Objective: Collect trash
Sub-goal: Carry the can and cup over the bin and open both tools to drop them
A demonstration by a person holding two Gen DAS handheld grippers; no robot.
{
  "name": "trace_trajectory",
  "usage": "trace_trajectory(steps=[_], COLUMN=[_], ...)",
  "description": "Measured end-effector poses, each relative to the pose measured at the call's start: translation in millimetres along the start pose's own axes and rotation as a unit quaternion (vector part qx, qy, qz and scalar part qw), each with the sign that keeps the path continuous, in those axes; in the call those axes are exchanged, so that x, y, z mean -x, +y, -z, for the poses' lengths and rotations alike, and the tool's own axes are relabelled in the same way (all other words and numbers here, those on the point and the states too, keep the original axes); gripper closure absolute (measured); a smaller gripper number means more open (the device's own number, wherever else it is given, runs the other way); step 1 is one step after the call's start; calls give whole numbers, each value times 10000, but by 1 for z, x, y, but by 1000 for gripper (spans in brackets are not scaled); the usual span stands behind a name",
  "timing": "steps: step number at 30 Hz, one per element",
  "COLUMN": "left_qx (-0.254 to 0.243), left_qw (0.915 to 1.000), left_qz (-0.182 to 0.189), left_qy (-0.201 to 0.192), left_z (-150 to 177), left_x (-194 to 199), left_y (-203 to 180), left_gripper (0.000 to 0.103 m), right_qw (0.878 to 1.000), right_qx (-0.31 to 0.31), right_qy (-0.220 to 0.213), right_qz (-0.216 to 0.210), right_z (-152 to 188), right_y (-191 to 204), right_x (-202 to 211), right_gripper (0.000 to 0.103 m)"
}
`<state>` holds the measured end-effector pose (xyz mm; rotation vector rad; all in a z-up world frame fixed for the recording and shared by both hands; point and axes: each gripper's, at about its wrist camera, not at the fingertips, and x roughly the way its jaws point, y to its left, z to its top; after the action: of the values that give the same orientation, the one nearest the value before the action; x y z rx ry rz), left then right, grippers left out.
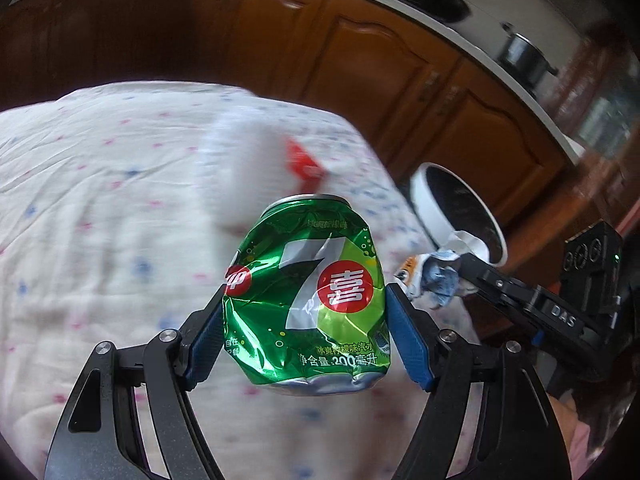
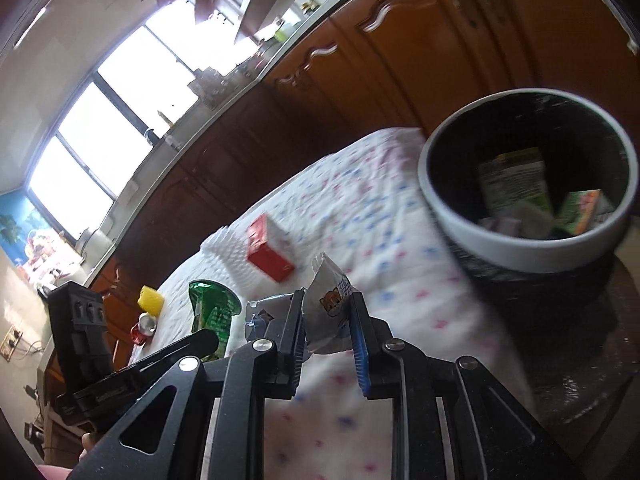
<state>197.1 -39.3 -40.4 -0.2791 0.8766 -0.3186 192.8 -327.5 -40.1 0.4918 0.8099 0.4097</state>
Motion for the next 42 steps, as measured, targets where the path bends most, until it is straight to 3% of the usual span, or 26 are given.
trace_trajectory(steps=[18,29,42], left_qx=[-800,-1265,-1549], left_qw=[9958,9899,9858], left_qz=[381,530,373], left_qy=[223,343,522], left_z=[-19,-38,-63], left_x=[-44,-73,-112], left_y=[-98,-146,-182], left_gripper=[28,28,28], right_qw=[9962,9924,9897], right_qx=[-284,-296,-260], right_qy=[-638,-852,-849], right_qz=[528,842,1125], right_z=[-30,-58,-78], right_y=[-65,-94,-110], right_x=[59,68,61], right_gripper=[82,82,82])
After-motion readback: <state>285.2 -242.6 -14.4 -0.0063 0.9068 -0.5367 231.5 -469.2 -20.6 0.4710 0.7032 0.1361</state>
